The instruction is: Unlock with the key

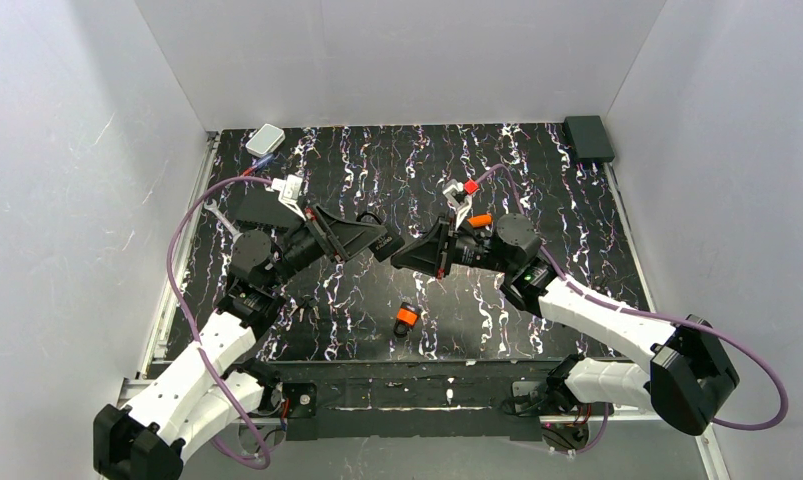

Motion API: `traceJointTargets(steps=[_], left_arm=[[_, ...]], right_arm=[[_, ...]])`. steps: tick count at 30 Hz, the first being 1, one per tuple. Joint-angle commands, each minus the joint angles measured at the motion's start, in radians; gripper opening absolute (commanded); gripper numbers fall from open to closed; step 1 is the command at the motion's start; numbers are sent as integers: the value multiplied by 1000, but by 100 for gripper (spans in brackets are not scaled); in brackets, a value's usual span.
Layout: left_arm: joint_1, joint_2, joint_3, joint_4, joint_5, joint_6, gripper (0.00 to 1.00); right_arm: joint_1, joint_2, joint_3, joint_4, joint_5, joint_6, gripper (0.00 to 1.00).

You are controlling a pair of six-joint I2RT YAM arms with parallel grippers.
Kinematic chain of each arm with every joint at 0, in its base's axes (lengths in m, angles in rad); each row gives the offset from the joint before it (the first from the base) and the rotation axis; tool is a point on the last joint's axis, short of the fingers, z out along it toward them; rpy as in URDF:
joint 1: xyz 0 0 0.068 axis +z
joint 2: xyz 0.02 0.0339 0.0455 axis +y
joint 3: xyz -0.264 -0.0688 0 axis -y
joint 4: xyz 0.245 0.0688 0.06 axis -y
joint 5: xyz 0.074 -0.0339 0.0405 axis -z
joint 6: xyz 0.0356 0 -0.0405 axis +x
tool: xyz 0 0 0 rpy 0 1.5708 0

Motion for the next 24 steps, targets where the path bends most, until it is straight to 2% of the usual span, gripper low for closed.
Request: traceJointTargets(steps=[1,6,12,15,19,20,24], left_arm=[[-6,-5,-14,87,40,-15,68],[-13,22,-16,99,66,-7,64],[-45,68,-6,102,76,23,54],[-58,87,-4,102,70,36,40],[-67,98,-4,102,64,48,5],[-69,99,-1,102,67,53,0],[-74,87,18,116,92,75,0]], right_arm=[[-4,-3,10,182,68,51,1],[-4,4,22,207,62,72,1],[-4,12,36,207,59,74,1],[-4,16,40,213,56,79,1],[-4,25,37,247,61,115,1],[-4,32,36,269,62,135,1],[-4,85,41,414,59,280,1]])
